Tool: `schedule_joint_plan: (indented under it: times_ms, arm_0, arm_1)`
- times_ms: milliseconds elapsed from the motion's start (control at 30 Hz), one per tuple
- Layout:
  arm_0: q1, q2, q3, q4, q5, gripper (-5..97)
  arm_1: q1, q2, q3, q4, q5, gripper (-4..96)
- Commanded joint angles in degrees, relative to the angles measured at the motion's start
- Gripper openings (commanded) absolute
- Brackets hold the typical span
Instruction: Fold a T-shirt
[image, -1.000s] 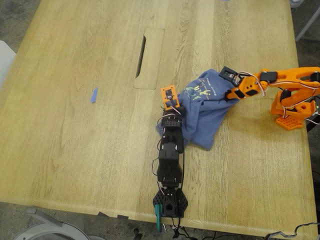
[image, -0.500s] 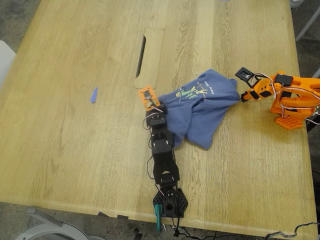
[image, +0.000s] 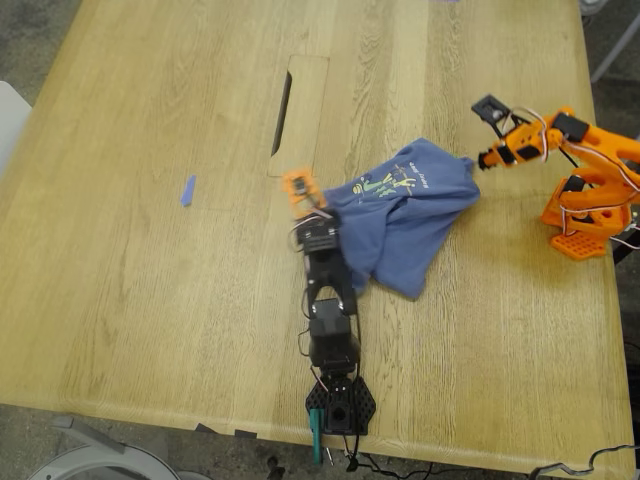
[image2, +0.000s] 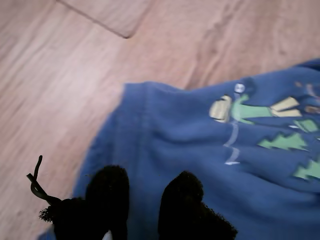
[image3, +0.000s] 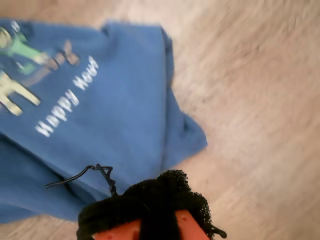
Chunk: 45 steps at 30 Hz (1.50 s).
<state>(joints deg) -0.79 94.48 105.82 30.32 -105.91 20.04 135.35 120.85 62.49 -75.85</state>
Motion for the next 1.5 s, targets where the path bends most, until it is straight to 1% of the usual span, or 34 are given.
schedule_joint_plan:
  times_ms: [0,133,300,467,600,700,800,933,1033,1167,1467]
  arm_0:
    - [4.2,2.3,-11.8,0.5,-0.3,13]
    - [6.6,-5.0,-16.0,-3.1,-0.4,12]
    - [5.4,-10.6,-12.7,-9.2,-0.8,12]
    - [-0.4,-16.3,-9.9,-14.2,-0.9,12]
    - [-5.4,-18.8,-10.5,-15.0,-0.9,12]
    - [-8.3,-19.1,-10.8,-14.7,-1.1,12]
    - [-10.7,-19.1,-11.1,-14.2,-1.1,12]
    - [-13.7,-19.1,-10.9,-14.1,-1.2,12]
    - [-15.1,-18.5,-11.1,-13.4,-1.3,12]
    - [-15.2,-14.6,-12.5,-7.8,-1.7,12]
    - [-14.6,-0.9,-15.8,12.0,-2.5,14]
  arm_1:
    - [-2.6,-7.1,-8.3,-4.3,-0.4,-0.1]
    - [-8.0,-15.9,-9.0,-14.1,-0.3,-0.1]
    - [-10.5,-18.5,1.7,-25.7,-0.3,-0.1]
    - [-10.9,-14.7,15.0,-31.6,0.4,-0.1]
    - [-9.8,-7.0,26.8,-34.0,0.6,-0.1]
    - [-8.9,1.2,34.0,-31.5,0.7,-0.1]
    - [-7.1,10.4,39.3,-26.4,0.7,-0.1]
    - [-4.1,22.5,43.9,-18.1,0.5,-0.1]
    - [-2.5,28.9,45.1,-13.5,0.4,-0.1]
    - [1.3,30.8,42.9,-11.6,0.1,-0.1]
    - [11.3,30.7,37.4,-9.9,-0.7,-0.1]
